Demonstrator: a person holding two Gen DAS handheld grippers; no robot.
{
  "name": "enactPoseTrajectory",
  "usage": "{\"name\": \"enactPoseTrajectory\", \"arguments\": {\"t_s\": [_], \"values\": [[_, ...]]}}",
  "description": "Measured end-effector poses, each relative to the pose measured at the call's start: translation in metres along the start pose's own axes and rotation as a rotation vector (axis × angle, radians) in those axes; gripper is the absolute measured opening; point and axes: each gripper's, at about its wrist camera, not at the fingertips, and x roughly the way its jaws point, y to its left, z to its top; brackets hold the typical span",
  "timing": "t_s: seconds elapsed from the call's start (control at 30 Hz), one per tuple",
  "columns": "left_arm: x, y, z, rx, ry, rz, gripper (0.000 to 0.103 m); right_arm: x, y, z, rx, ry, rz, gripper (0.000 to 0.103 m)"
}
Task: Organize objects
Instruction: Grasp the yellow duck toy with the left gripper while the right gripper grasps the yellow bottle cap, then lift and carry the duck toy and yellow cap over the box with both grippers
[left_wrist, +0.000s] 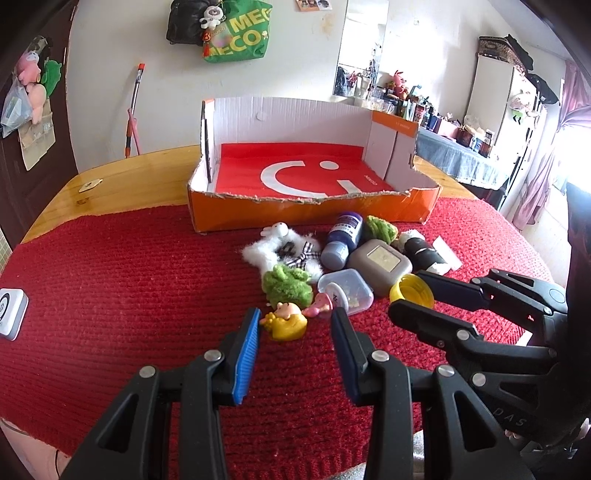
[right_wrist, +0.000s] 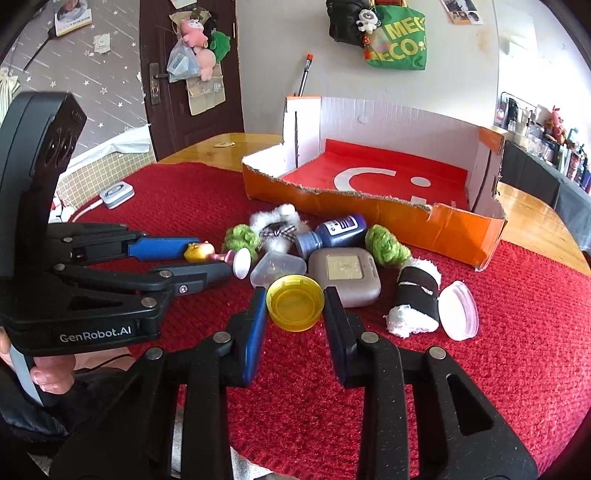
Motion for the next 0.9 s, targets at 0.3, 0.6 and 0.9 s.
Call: {"name": "enactPoseTrajectory", "arguments": {"t_s": [0.3, 0.6, 0.9], "values": [[-0.008, 0.001, 0.011, 0.001, -0.03, -0.001, 0.041, -0.008, -0.005, 0.011, 0.007, -0.027, 0.0, 0.029], [-0.01, 0.002, 0.02, 0.007, -0.05, 0.007, 0.041, -0.009, -0.009, 0.017, 0.008, -0.047, -0.004, 0.029], [-0.006, 0.002, 0.025, 0.011, -0.053, 0.007, 0.041, -0.006, -0.014, 0.018, 0.031, -0.039, 0.006, 0.029]]}}
